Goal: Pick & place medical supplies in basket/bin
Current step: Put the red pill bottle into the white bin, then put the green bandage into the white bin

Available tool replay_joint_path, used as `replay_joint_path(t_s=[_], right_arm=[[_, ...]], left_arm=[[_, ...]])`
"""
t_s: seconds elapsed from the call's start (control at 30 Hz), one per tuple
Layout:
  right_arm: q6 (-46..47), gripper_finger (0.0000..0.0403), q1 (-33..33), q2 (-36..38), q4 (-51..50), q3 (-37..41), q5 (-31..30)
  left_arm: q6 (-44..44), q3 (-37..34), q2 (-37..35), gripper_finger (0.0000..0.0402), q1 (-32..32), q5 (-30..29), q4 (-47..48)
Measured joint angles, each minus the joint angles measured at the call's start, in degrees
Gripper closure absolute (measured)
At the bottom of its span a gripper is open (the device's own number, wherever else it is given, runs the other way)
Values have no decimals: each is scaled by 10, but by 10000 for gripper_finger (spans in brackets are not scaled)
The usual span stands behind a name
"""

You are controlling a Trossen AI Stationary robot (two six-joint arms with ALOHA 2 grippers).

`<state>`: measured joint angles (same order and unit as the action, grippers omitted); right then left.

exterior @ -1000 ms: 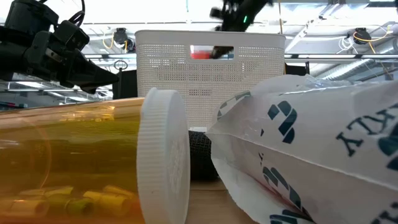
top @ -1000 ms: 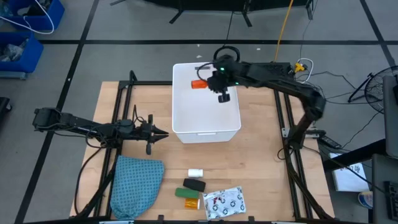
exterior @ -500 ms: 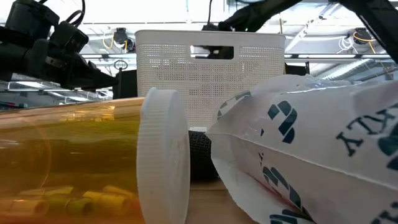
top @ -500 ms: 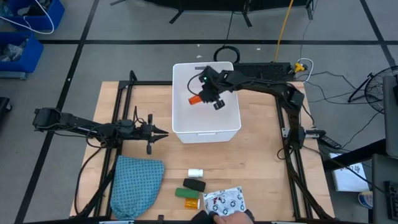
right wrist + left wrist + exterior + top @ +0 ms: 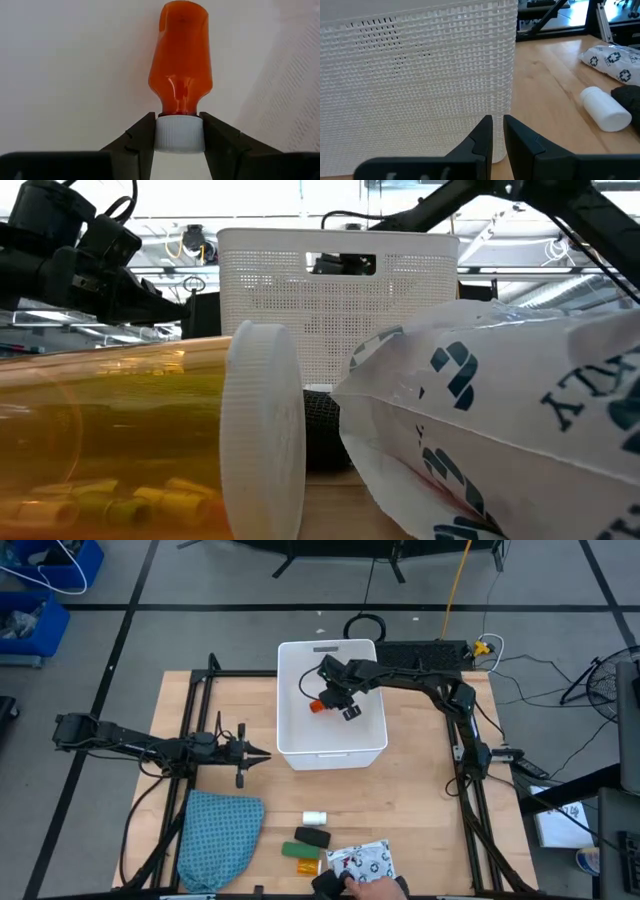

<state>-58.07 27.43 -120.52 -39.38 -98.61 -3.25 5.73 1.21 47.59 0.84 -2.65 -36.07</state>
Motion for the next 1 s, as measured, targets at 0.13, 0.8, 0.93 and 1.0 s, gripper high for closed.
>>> replay_joint_path(t_s=[0.13,0.8,0.93,1.0], right_arm=[[0,225,0,15,4,0,-41],[126,213,-67,349,-80,1,11],[218,301,-65,451,-111,13,225],[243,357,-70,506,-118,47,243]], left_arm=[[0,0,0,350,0,0,5],[37,0,0,350,0,-5,4],[47,0,0,350,0,-33,4],[47,0,0,350,0,-54,5]])
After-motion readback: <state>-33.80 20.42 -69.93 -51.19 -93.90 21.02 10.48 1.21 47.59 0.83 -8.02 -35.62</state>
